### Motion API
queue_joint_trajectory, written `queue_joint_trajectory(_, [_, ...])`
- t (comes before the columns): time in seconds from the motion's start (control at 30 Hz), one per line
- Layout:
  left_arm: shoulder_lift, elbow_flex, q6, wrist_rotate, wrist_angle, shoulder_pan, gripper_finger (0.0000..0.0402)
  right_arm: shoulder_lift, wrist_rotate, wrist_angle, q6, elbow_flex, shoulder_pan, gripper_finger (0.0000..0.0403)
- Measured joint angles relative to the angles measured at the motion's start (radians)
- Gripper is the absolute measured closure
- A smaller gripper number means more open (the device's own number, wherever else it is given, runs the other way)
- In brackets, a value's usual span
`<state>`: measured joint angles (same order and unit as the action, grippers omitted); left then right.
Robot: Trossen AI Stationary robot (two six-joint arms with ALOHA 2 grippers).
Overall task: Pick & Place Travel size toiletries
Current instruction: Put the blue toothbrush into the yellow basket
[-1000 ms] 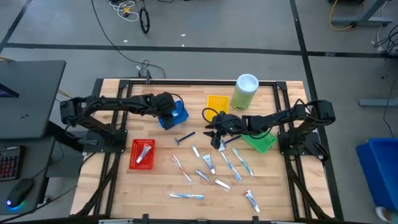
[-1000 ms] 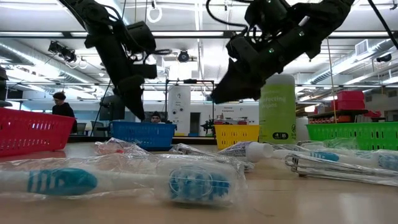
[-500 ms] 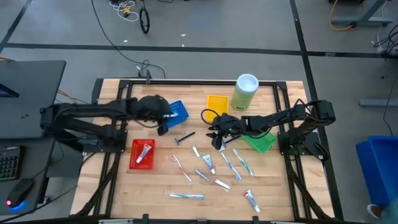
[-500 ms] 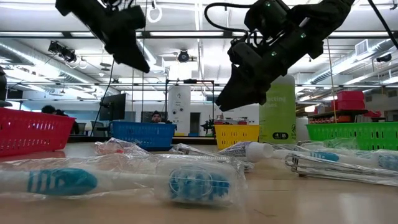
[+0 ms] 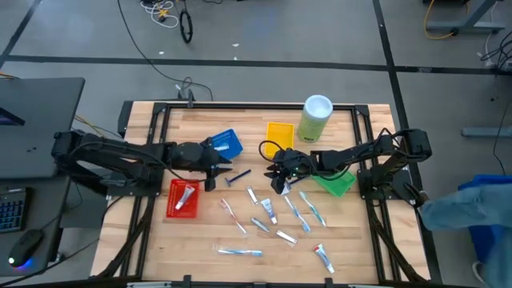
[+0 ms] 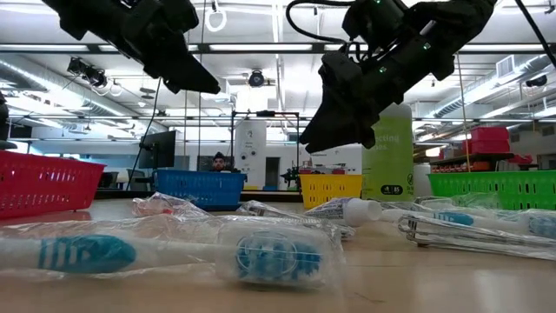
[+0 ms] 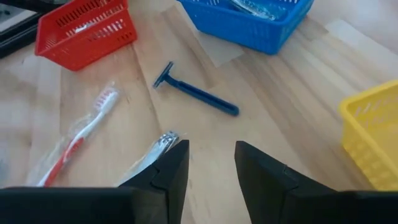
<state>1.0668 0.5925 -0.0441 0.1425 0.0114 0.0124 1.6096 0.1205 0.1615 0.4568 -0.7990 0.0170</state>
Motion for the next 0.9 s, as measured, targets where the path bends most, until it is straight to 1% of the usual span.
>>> queue_joint_trajectory(0.07, [0.000,-0.002,-0.002,0.001,0.013,0.000,0.0283,0.000,-0.003,-0.011,0.007,0.000,0.012,0.0265])
queue_joint_trajectory(0.2, [0.000,-0.002,-0.004,0.002,0.012,0.000,0.0283,-0.021,-0.023,-0.088,0.036,-0.004,0.046,0.0261])
queue_joint_trajectory(0.33, [0.000,-0.002,-0.004,0.002,0.011,0.000,0.0283,-0.077,-0.071,-0.245,0.089,-0.047,0.101,0.0265])
queue_joint_trajectory(0.4, [0.000,-0.002,-0.004,0.002,0.010,0.000,0.0283,-0.097,-0.068,-0.353,0.123,-0.074,0.145,0.0268])
queue_joint_trajectory(0.47, [0.000,-0.002,-0.004,0.002,0.009,0.000,0.0283,-0.110,-0.067,-0.453,0.187,-0.094,0.193,0.0269])
queue_joint_trajectory(0.53, [0.000,-0.002,-0.004,0.003,0.008,0.000,0.0283,-0.109,-0.071,-0.510,0.269,-0.098,0.244,0.0266])
queue_joint_trajectory(0.63, [0.000,-0.002,-0.005,0.004,0.007,0.000,0.0283,-0.082,-0.071,-0.548,0.394,-0.098,0.325,0.0254])
queue_joint_trajectory(0.7, [0.000,-0.002,-0.004,0.004,0.009,0.000,0.0283,-0.054,-0.071,-0.572,0.445,-0.098,0.371,0.0243])
queue_joint_trajectory(0.8, [0.000,-0.002,-0.004,0.004,0.008,0.000,0.0283,-0.011,-0.028,-0.589,0.472,-0.098,0.416,0.0224])
queue_joint_trajectory(0.9, [0.000,-0.002,-0.004,0.004,0.008,0.000,0.0283,0.027,0.015,-0.593,0.471,-0.098,0.427,0.0205])
